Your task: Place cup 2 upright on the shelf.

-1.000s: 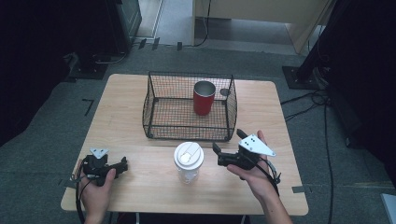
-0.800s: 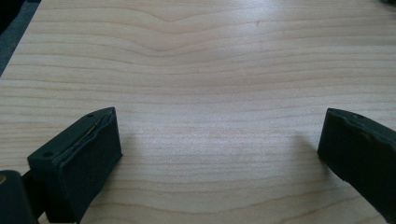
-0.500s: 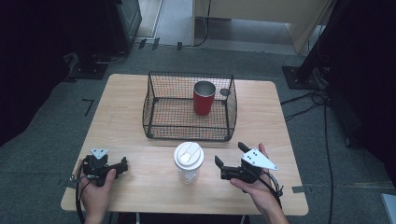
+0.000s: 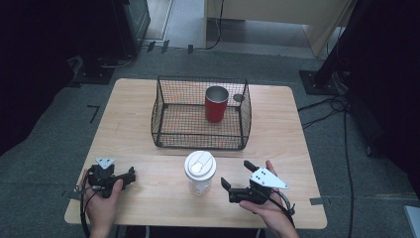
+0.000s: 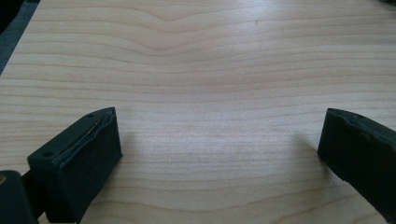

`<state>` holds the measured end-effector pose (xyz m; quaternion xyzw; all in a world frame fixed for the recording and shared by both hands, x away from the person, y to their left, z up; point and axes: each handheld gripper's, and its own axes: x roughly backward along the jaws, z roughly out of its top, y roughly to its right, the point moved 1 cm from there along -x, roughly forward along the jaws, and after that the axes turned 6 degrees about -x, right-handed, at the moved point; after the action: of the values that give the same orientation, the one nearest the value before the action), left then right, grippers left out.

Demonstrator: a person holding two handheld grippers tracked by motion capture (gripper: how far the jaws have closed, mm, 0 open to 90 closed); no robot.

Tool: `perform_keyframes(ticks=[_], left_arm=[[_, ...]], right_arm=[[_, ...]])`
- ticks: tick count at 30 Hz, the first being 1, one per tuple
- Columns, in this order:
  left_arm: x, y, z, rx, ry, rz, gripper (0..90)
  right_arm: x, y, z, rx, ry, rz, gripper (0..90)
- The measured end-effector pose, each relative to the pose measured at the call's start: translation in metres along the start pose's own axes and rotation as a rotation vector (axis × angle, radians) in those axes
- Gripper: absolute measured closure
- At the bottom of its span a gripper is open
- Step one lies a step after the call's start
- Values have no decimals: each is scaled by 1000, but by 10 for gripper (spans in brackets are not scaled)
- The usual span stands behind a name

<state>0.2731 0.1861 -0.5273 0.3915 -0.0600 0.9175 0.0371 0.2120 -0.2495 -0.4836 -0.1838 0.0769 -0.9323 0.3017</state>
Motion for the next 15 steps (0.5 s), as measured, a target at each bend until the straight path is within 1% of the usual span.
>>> perform_keyframes(ticks=[3,6,15], left_arm=[[0,0,0,0,0,0,1],[0,0,0,1,0,0,1],[0,0,0,1,0,0,1]], right_arm=[[-2,-5,-3,11,-13,21,0],[-5,-10,-4,12,-20,40,0],[-11,-24,-3,22,-30,87,0]])
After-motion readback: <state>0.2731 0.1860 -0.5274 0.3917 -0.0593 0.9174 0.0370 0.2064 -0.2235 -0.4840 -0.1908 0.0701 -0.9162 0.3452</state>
